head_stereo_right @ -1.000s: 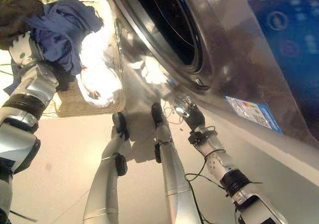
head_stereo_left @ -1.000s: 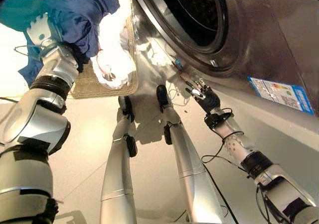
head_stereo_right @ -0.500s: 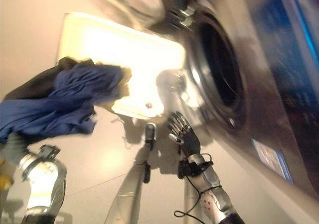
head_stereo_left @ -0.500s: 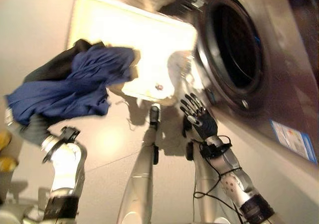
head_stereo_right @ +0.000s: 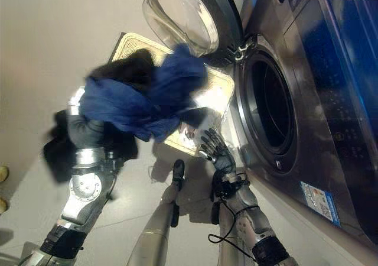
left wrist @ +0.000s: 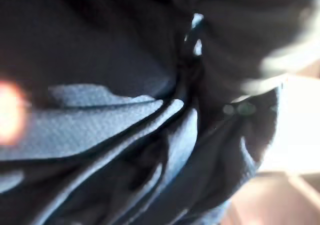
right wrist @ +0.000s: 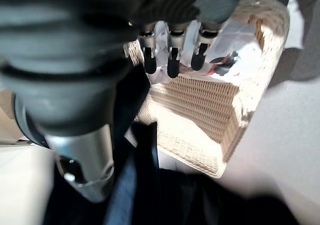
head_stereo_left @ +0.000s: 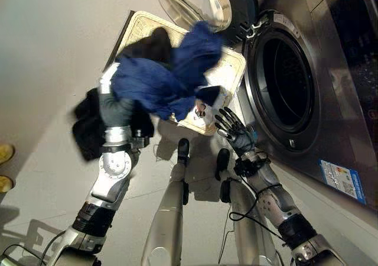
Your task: Put the clothes into the washing machine.
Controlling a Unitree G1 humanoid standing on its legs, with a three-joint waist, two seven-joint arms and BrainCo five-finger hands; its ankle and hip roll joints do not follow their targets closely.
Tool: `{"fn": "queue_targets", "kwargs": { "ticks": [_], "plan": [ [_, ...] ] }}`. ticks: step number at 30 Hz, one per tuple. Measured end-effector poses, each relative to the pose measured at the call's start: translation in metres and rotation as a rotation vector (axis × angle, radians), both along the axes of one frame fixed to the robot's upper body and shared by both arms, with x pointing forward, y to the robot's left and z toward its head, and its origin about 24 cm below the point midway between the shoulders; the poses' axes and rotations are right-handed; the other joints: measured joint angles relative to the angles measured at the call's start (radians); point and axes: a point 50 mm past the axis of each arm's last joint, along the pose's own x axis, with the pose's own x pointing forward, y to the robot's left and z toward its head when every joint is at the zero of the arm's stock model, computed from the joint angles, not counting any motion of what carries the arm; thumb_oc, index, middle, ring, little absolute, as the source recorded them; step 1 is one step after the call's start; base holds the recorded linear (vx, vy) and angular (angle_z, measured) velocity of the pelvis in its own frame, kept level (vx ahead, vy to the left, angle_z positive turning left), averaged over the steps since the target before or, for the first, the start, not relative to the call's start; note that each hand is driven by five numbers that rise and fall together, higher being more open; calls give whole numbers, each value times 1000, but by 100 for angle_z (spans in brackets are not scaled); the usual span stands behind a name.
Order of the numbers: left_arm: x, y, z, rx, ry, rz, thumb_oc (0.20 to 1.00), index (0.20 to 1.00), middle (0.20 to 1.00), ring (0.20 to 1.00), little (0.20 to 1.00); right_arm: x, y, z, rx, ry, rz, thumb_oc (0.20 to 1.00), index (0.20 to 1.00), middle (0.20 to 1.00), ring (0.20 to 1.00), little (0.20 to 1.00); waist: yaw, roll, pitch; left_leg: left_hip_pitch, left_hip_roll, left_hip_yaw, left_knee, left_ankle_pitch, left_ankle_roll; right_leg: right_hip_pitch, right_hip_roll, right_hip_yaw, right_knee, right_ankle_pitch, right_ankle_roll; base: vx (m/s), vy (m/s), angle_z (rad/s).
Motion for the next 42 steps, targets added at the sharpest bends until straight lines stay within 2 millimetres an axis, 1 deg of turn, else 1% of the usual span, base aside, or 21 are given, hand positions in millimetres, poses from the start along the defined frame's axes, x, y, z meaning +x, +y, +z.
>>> {"fn": "queue_targets", "kwargs": {
  "ticks": [3, 4, 6, 9, 10, 14, 15, 16, 17, 19, 22, 25, 29, 30, 31, 32, 36, 37, 39, 41, 42],
  "plan": [
    [7, -12, -10, 121, 106, -127, 200, 200, 200, 200, 200, 3, 1, 4, -42, -17, 21, 1000, 1000, 1000, 1000, 1000, -9, 0, 1, 23, 3, 13, -12, 1, 2, 16, 2, 5, -12, 8, 1, -6, 43, -12],
    [8, -16, -14, 167, 138, -191, 200, 200, 200, 200, 200, 4, 0, 7, -58, -26, 26, 1000, 1000, 1000, 1000, 1000, -23, 1, 1, 31, 4, 14, -18, 4, 3, 26, 3, 5, -21, 11, 3, -9, 54, -2],
    [11, -23, -17, 206, 181, -267, 200, 200, 200, 200, 200, 7, -1, 12, -86, -46, 36, 1000, 1000, 1000, 1000, 1000, -33, 1, 2, 40, 3, 19, -24, 5, 5, 32, 3, 11, -29, 17, 6, -4, 69, -6],
    [18, -31, -18, 200, 233, -334, 200, 200, 200, 200, 200, 9, 3, 17, -159, -72, 76, 1000, 1000, 1000, 1000, 1000, -34, 1, 2, 46, 3, 38, -30, 8, 10, 32, 4, 29, -37, 27, 9, -5, 48, -13],
    [18, -31, -18, 200, 233, -334, 200, 200, 200, 200, 200, 9, 3, 17, -159, -72, 76, 1000, 1000, 1000, 1000, 1000, -34, 1, 2, 46, 3, 38, -30, 8, 10, 32, 4, 29, -37, 27, 9, 3, 40, -12],
    [24, -33, -20, 183, 292, -365, 200, 200, 200, 200, 200, 13, 11, 30, -193, -132, 134, 1000, 1000, 1000, 1000, 1000, -43, 2, 2, 50, 2, 46, -39, 13, 15, 33, 4, 32, -47, 36, 12, -8, 19, -5],
    [30, -33, -27, 175, 360, -370, 200, 200, 200, 200, 200, 15, 16, 48, -208, -206, 177, 1000, 1000, 1000, 1000, 1000, -46, 3, 3, 63, 2, 54, -51, 18, 19, 43, 3, 38, -55, 41, 15, -11, 8, -6],
    [30, -33, -27, 175, 360, -370, 200, 200, 200, 200, 200, 15, 16, 48, -208, -206, 177, 1000, 1000, 1000, 1000, 1000, -46, 3, 3, 63, 2, 54, -51, 18, 19, 43, 3, 38, -55, 41, 15, -26, 27, -6],
    [33, -33, -32, 189, 388, -365, 200, 200, 200, 200, 200, 15, 20, 64, -202, -267, 205, 1000, 1000, 1000, 1000, 1000, -48, 4, 3, 65, 1, 55, -55, 20, 21, 46, 3, 38, -62, 44, 18, 0, 0, 0],
    [35, -32, -37, 193, 411, -357, 200, 200, 200, 200, 200, 15, 22, 72, -194, -293, 226, 1000, 1000, 1000, 1000, 1000, -47, 8, 5, 65, 0, 55, -56, 21, 21, 46, 2, 38, -62, 44, 19, -14, 19, 0],
    [40, -28, -48, 182, 474, -316, 200, 200, 200, 200, 200, 13, 28, 77, -112, -287, 304, 1000, 1000, 1000, 1000, 1000, -46, 20, 12, 65, 1, 56, -58, 21, 22, 45, 2, 40, -63, 46, 19, 0, 0, 0],
    [40, -27, -55, 152, 514, -299, 200, 200, 200, 200, 200, 10, 28, 66, -16, -202, 340, 1000, 1000, 1000, 1000, 1000, -30, 22, 13, 65, 1, 57, -61, 21, 21, 43, 4, 40, -66, 46, 18, -2, 1, -1],
    [45, -23, -65, -71, 575, -171, 200, 200, 200, 200, 200, 9, 30, 59, 5, -170, 342, 1000, 1000, 1000, 1000, 1000, -30, 22, 13, 64, 1, 57, -63, 21, 21, 42, 3, 40, -67, 45, 18, 0, 0, 0],
    [47, -17, -65, -162, 561, -103, 200, 200, 200, 200, 200, 9, 32, 58, 5, -167, 336, 1000, 1000, 1000, 1000, 1000, -30, 22, 13, 64, 2, 57, -63, 21, 21, 42, 3, 40, -67, 45, 18, 0, 0, 0],
    [47, -13, -65, -199, 552, -60, 200, 200, 200, 200, 200, 9, 32, 58, 3, -167, 332, 1000, 1000, 1000, 1000, 1000, -30, 22, 13, 64, 2, 57, -63, 21, 21, 41, 3, 40, -66, 45, 18, 0, 0, 0],
    [48, -5, -63, -232, 521, 40, 200, 200, 200, 200, 200, 9, 34, 58, 8, -161, 325, 1000, 1000, 1000, 1000, 1000, -30, 22, 13, 62, 2, 56, -64, 22, 20, 40, 4, 38, -66, 45, 18, 0, 0, 0],
    [47, 19, -50, -243, 412, 286, 200, 200, 200, 200, 200, 10, 34, 51, 7, -124, 303, 1000, 1000, 1000, 1000, 1000, -30, 22, 13, 59, 4, 54, -65, 22, 18, 35, 3, 36, -63, 44, 17, 0, 0, 0],
    [47, 19, -50, -243, 412, 286, 200, 200, 200, 200, 200, 10, 34, 51, 7, -124, 303, 1000, 1000, 1000, 1000, 1000, -30, 22, 13, 59, 4, 54, -65, 22, 18, 35, 3, 36, -63, 44, 17, 0, 0, 0],
    [52, 25, -46, -245, 387, 386, 200, 200, 200, 200, 200, 13, 31, 44, -5, -86, 274, 1000, 1000, 1000, 1000, 1000, -30, 22, 13, 58, 3, 54, -66, 22, 18, 34, 1, 37, -62, 42, 19, 16, 63, 1],
    [55, 27, -45, -235, 375, 437, 200, 200, 200, 200, 200, 14, 29, 43, -14, -80, 269, 1000, 1000, 1000, 1000, 1000, -34, 22, 13, 55, 3, 57, -67, 22, 18, 28, -1, 39, -60, 43, 18, 11, 55, -2],
    [59, 32, -44, -239, 373, 488, 1000, 1000, 1000, 1000, 1000, 15, 29, 44, -18, -78, 266, 1000, 1000, 1000, 1000, 1000, -32, 22, 13, 50, 3, 58, -67, 23, 19, 21, 0, 40, -58, 43, 18, 10, 61, -3]
  ]
}}
